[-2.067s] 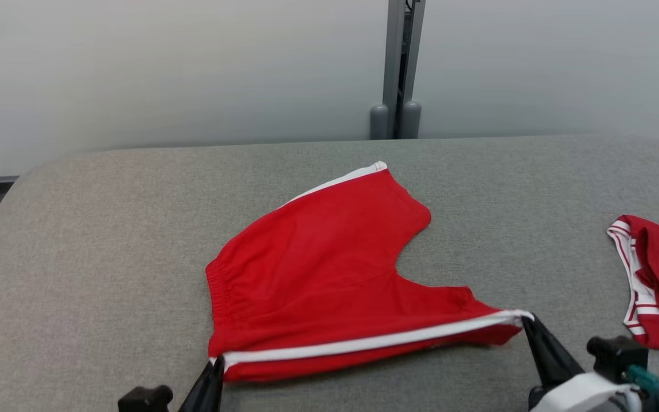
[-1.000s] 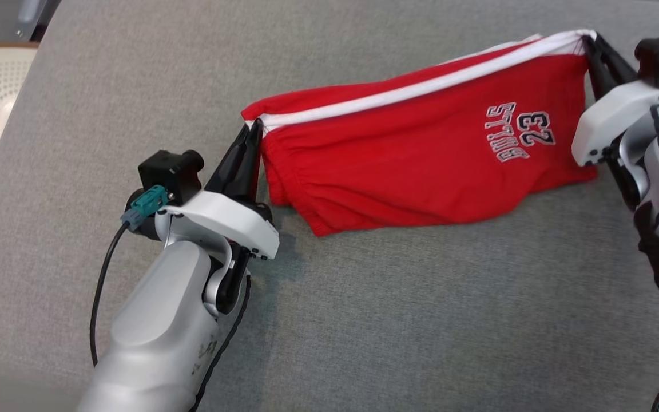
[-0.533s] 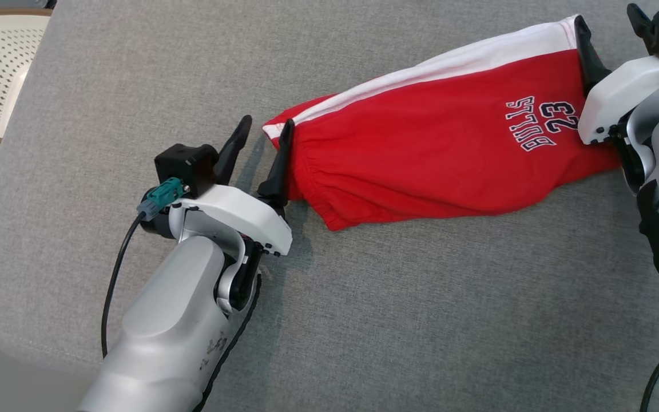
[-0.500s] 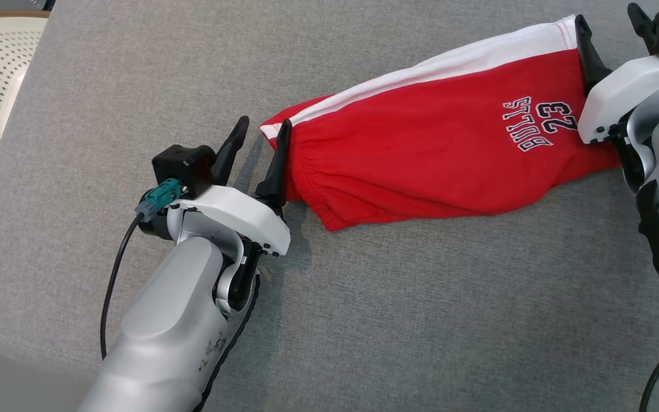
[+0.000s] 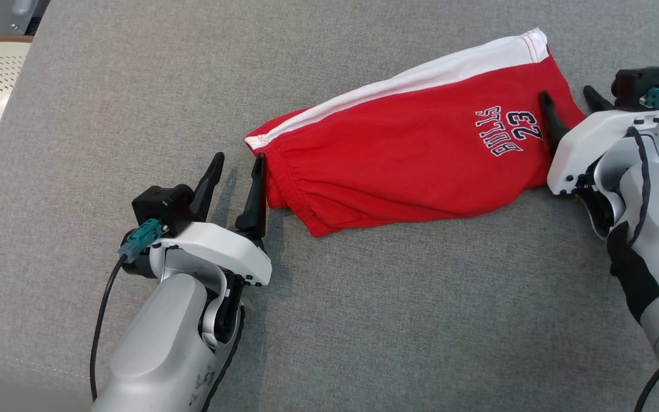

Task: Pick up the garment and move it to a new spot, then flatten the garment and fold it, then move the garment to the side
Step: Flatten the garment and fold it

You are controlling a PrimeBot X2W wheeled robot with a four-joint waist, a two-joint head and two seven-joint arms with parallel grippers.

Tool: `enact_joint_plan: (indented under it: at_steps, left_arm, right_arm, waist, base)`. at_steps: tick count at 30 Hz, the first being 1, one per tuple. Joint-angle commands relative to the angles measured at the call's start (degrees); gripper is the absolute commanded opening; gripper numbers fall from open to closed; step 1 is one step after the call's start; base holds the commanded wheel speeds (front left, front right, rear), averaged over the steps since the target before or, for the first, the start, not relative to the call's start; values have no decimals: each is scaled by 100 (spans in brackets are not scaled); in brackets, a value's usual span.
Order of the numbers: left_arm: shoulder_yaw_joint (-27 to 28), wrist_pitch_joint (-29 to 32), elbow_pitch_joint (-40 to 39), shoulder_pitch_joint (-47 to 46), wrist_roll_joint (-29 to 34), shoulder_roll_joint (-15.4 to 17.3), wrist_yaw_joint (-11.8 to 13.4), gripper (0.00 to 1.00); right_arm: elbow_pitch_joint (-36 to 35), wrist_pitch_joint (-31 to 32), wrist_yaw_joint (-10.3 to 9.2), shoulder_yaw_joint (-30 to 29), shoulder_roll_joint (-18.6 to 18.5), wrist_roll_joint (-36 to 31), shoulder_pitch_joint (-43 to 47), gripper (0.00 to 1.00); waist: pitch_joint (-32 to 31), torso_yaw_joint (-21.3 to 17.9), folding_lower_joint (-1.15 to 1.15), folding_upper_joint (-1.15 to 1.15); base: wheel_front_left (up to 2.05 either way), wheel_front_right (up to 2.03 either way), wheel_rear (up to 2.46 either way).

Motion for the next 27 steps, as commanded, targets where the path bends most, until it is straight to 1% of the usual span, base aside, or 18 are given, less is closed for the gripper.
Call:
enact_joint_plan:
  at_steps: [1, 6, 7, 8, 9, 13, 17, 19, 23, 27]
  left_arm:
    - [32, -27, -29, 64, 42, 31, -33, 100]
    - [48, -27, -73, 110, 119, 29, -8, 100]
    - [49, -27, -87, 130, 163, 30, 5, 100]
    - [54, -26, -85, 168, 181, 31, 10, 100]
    - [66, -26, -75, 207, 203, 32, 21, 100]
    - [119, -27, -37, 296, 292, 30, 43, 100]
    - [243, -27, -9, 471, 548, 30, 25, 100]
    - [281, -27, -2, 521, 642, 30, 19, 100]
    - [475, -26, -3, 771, 869, 31, -8, 100]
    - [669, -26, -33, 1026, 988, 28, -30, 100]
  right_arm:
    - [20, 137, -3, 90, -9, 131, 85, 100]
    - [77, 943, 0, 473, 33, 611, 293, 100]
    - [37, 994, 1, 517, 19, 707, 329, 91]
    - [-9, 1014, 1, 578, -9, 783, 358, 41]
    - [-52, 992, 1, 647, -37, 838, 392, 0]
    - [-194, 683, -3, 722, -200, 1112, 551, 0]
    - [-253, 157, -4, 658, -261, 1337, 695, 0]
    - [-244, 36, -3, 639, -237, 1389, 735, 0]
    - [-219, -318, -3, 552, -102, 1661, 1002, 0]
    - [-341, -519, -3, 530, -93, 1898, 1242, 0]
  waist:
    - [-4, 6, 0, 0]
    - [-48, 41, 0, 0]
    - [-63, 47, 0, 0]
    - [-87, 51, 0, 0]
    - [-118, 48, 0, 0]
    - [-280, -13, 0, 0]
    - [-488, -191, 0, 0]
    - [-542, -248, 0, 0]
    - [-780, -483, 0, 0]
    - [-946, -718, 0, 0]
  base:
    - [0, 0, 0]
    - [0, 0, 0]
    - [0, 0, 0]
    - [0, 0, 0]
    - [0, 0, 0]
    - [0, 0, 0]
    - [0, 0, 0]
    - [0, 0, 0]
    - [0, 0, 0]
    - [0, 0, 0]
